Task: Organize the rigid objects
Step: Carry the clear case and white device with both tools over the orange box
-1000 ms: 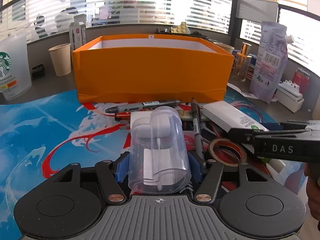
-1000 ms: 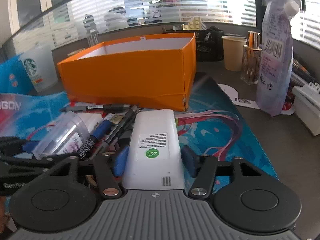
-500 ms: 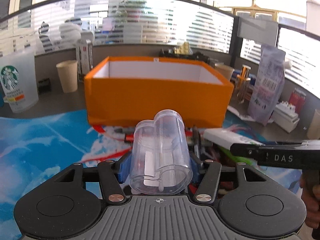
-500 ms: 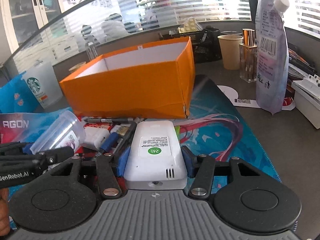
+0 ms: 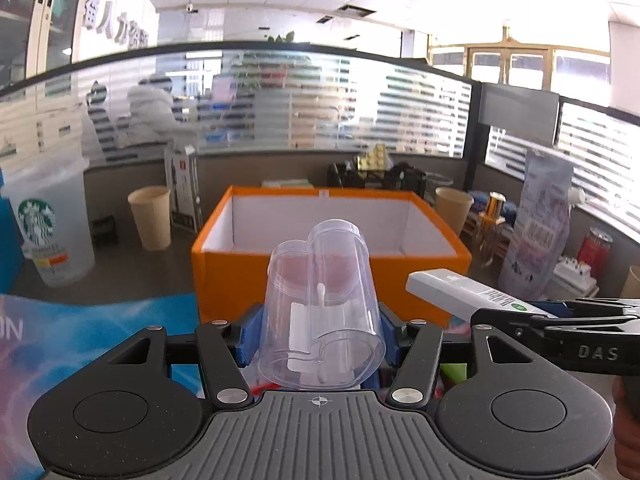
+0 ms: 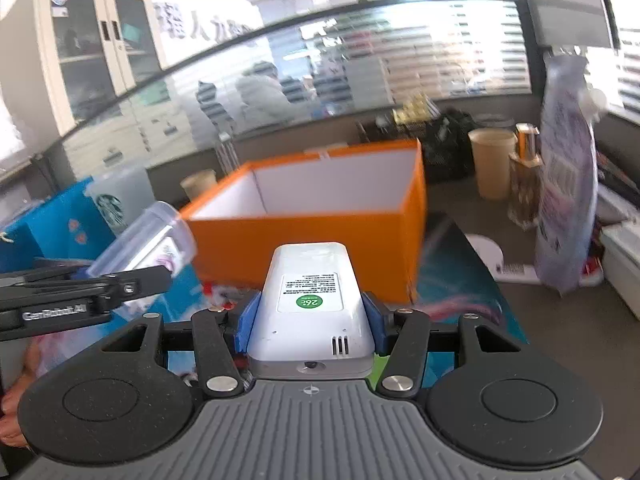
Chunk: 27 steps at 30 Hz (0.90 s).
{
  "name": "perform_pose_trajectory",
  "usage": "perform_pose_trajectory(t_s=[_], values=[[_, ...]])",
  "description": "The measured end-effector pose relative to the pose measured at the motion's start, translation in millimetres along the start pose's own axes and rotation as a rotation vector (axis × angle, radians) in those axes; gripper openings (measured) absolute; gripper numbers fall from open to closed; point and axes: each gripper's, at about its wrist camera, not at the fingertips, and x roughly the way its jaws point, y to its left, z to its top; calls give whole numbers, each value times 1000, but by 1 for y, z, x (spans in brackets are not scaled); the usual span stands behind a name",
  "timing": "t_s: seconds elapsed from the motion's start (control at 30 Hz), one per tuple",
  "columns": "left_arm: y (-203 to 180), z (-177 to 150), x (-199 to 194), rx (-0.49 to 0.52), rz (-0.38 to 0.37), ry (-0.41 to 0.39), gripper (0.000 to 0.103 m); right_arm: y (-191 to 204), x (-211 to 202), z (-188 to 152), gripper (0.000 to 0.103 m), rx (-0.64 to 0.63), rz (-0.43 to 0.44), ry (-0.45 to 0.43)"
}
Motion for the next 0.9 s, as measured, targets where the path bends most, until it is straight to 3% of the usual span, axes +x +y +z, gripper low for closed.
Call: perform_pose_trajectory(t_s=[0.23,0.4,0.63,0.9], values=[[5,32,13,12,18,-39,56,4,3,37,50,-29,45,-72],[14,55,41,0,32,-29,56,2,31,71,50,-73,21,-97],[22,86,97,3,44,12,56,-8,95,103,50,-96,-4,-47],[29,77,168,-16,48,150,56,-19,160,100,50,-100,-45,90]])
